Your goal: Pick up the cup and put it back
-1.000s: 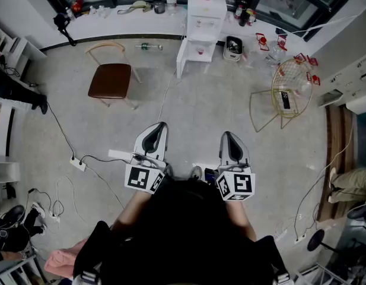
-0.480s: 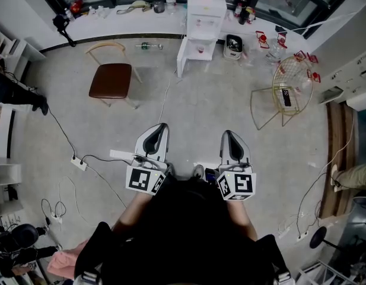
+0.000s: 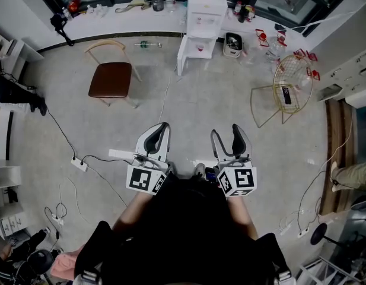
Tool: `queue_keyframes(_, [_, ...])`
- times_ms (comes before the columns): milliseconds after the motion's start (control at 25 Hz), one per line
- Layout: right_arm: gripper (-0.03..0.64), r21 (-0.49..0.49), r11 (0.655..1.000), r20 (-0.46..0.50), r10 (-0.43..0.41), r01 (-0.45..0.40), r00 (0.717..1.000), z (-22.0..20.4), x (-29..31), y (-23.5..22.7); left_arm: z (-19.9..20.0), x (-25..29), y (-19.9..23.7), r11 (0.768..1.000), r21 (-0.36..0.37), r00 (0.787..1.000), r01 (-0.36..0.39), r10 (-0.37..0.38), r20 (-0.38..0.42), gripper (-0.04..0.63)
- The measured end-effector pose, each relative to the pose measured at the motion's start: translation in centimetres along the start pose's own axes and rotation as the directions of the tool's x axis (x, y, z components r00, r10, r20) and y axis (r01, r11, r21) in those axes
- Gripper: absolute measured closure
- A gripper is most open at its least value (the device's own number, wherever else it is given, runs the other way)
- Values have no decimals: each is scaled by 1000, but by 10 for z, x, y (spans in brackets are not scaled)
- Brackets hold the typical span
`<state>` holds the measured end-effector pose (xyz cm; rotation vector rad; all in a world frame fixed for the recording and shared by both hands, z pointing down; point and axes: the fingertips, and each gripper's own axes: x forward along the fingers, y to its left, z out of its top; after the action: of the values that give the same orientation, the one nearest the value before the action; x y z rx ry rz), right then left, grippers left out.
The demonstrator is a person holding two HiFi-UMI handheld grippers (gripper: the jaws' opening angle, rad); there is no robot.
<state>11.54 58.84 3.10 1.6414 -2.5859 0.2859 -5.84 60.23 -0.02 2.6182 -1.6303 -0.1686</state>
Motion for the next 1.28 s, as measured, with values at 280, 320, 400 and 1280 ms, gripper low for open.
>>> queue_keyframes(280, [348,-13,999,-24,-44,43,999,-7,19,21,0,-5,33,1000,2,1000,13,-13,-9,583])
queue_keyframes(320, [348,-10,999,-26,-49,48,998,-8,23,25,0,-6,39,1000,2,1000,13,-13,-10,583])
queue_keyframes(400, [348,-4,998,-25,-59,59,998,-9,30,33,-2,-7,54,1000,-3,1000,14,-14,-12,583])
queue_keyframes(1280, [348,-12,1000,-38,-17,17,999,-2,202,-59,-30,162,107,1000,-4,999,16,-17,-42,583])
